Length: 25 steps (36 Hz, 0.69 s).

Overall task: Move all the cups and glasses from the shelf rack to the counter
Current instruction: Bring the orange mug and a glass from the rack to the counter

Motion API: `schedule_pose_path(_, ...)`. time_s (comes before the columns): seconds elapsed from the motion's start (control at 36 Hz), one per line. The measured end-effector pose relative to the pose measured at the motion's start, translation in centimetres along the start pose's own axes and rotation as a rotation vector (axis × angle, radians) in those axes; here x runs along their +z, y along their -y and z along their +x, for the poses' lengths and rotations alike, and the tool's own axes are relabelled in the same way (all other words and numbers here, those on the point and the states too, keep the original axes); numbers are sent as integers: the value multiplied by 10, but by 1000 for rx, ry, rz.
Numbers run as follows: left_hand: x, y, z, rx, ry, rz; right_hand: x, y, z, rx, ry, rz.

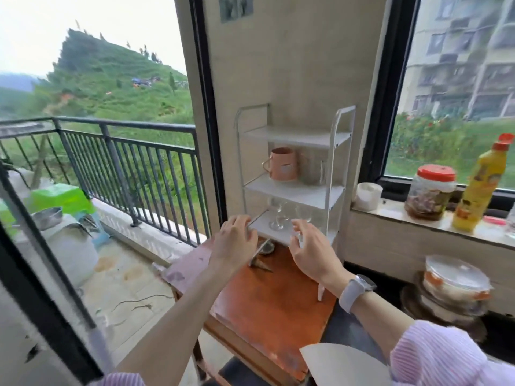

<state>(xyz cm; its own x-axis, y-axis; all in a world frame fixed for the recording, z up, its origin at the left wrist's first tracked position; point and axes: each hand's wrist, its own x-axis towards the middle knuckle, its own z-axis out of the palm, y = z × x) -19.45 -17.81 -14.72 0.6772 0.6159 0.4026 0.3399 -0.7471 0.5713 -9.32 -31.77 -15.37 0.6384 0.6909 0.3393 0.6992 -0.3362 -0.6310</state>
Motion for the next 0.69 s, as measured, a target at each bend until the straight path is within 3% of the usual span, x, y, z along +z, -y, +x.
schedule_pose_path(0.33,51,46,172,129,162,-198,31,-14,147,247,-302,-31)
schedule_pose_path(0.56,84,44,245,163,202,-365,27,-37,209,580,-497,57)
schedule_pose_path(0.69,104,44,278,84,217,-463,23,-52,231,589,-590,263)
